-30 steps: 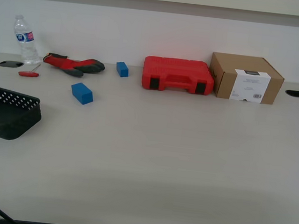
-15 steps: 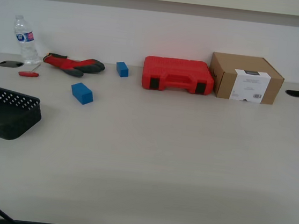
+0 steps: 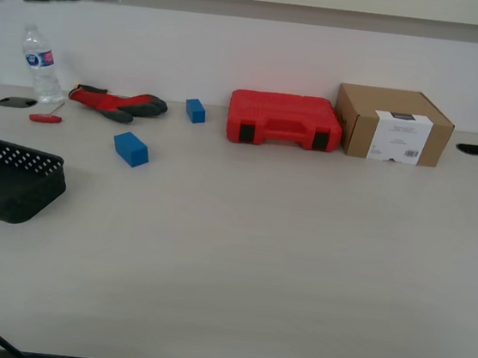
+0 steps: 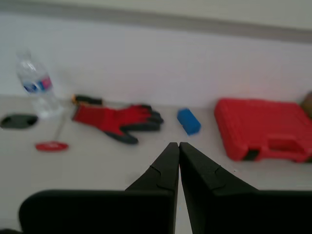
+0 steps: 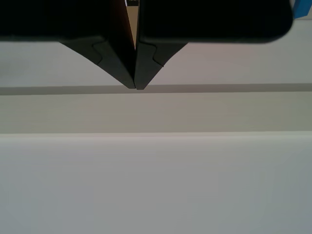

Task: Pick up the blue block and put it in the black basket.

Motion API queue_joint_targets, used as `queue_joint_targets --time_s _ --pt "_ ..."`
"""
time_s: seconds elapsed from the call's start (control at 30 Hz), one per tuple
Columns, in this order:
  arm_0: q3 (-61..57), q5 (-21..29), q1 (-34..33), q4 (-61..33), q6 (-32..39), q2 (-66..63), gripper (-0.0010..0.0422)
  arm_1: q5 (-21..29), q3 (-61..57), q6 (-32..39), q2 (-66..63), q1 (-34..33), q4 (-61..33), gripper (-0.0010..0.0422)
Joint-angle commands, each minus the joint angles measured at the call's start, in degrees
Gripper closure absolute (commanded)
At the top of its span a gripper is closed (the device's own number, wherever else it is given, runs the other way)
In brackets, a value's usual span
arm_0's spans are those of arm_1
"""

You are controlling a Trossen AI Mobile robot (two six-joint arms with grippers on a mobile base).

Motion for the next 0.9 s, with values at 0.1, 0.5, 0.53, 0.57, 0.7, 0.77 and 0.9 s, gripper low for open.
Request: queue_joint_targets --time_s 0.1,0.5,0.53,0.57,0.7,0.77,0.9 --pt "0.1 0.0 0.0 0.0 0.0 0.0 0.0413 6.5 4.3 -8.9 16.6 0.0 0.2 0.0412" --pt "0.1 0.0 0.0 0.0 0.0 0.0 0.0413 13.6 29.1 -16.9 45.6 0.0 -19.3 0.0412" --pt "0.1 0.0 0.0 0.0 0.0 0.0 0.0413 13.6 31.3 -16.9 47.2 0.0 -21.1 0.0412" --pt "0.1 0.0 0.0 0.0 0.0 0.0 0.0413 13.5 33.9 -16.8 49.0 0.1 -23.4 0.0412" --pt "0.1 0.0 0.0 0.0 0.0 0.0 0.0413 13.0 42.9 -14.0 53.9 0.3 -33.1 0.0412" --pt "0.1 0.0 0.0 0.0 0.0 0.0 0.0413 10.1 47.7 -10.8 56.0 0.4 -39.8 0.0412" --pt "0.1 0.0 0.0 0.0 0.0 0.0 0.0413 7.3 53.8 -5.7 58.3 1.5 -49.8 0.0412"
